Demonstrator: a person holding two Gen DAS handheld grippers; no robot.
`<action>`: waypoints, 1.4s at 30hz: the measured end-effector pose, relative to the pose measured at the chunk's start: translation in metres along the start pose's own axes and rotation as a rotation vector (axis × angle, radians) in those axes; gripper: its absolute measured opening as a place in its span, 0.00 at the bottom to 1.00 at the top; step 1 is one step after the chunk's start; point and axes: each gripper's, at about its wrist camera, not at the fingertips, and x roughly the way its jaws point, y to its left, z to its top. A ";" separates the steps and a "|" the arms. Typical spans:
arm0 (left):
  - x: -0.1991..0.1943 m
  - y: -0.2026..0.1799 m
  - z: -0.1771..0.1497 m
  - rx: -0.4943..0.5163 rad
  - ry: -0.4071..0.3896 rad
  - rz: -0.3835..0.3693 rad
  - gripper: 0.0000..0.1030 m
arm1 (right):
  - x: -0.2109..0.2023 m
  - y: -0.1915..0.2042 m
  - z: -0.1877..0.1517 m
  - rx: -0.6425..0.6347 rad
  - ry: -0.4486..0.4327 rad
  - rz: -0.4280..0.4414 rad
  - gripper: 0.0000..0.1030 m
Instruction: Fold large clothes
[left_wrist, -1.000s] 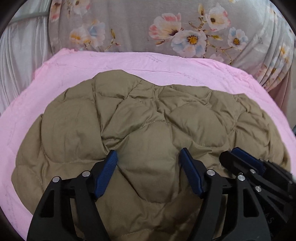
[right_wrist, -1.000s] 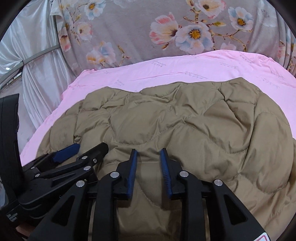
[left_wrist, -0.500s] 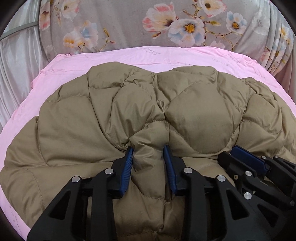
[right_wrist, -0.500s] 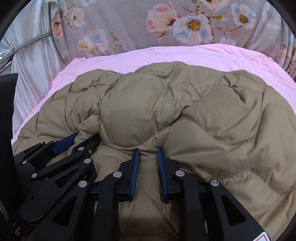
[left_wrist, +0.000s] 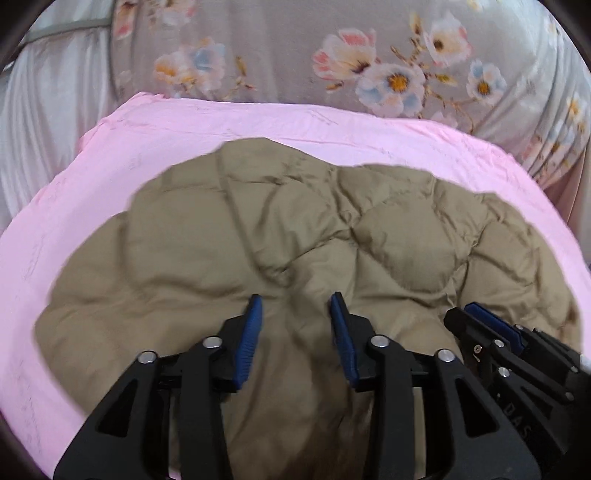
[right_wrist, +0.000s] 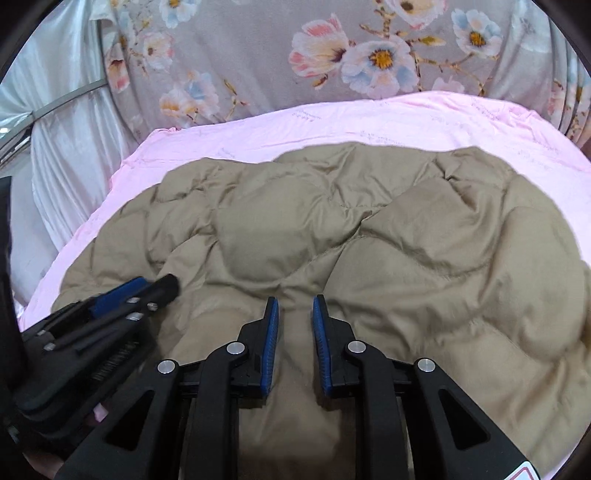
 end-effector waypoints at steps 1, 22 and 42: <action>-0.012 0.010 -0.002 -0.030 -0.002 -0.002 0.60 | -0.007 0.004 -0.001 -0.011 0.001 0.003 0.17; 0.001 0.143 -0.040 -0.599 0.151 -0.238 0.75 | -0.007 0.031 -0.025 -0.023 0.102 0.072 0.15; -0.123 0.043 0.046 -0.112 -0.151 -0.221 0.15 | -0.016 0.033 -0.032 0.033 0.136 0.245 0.02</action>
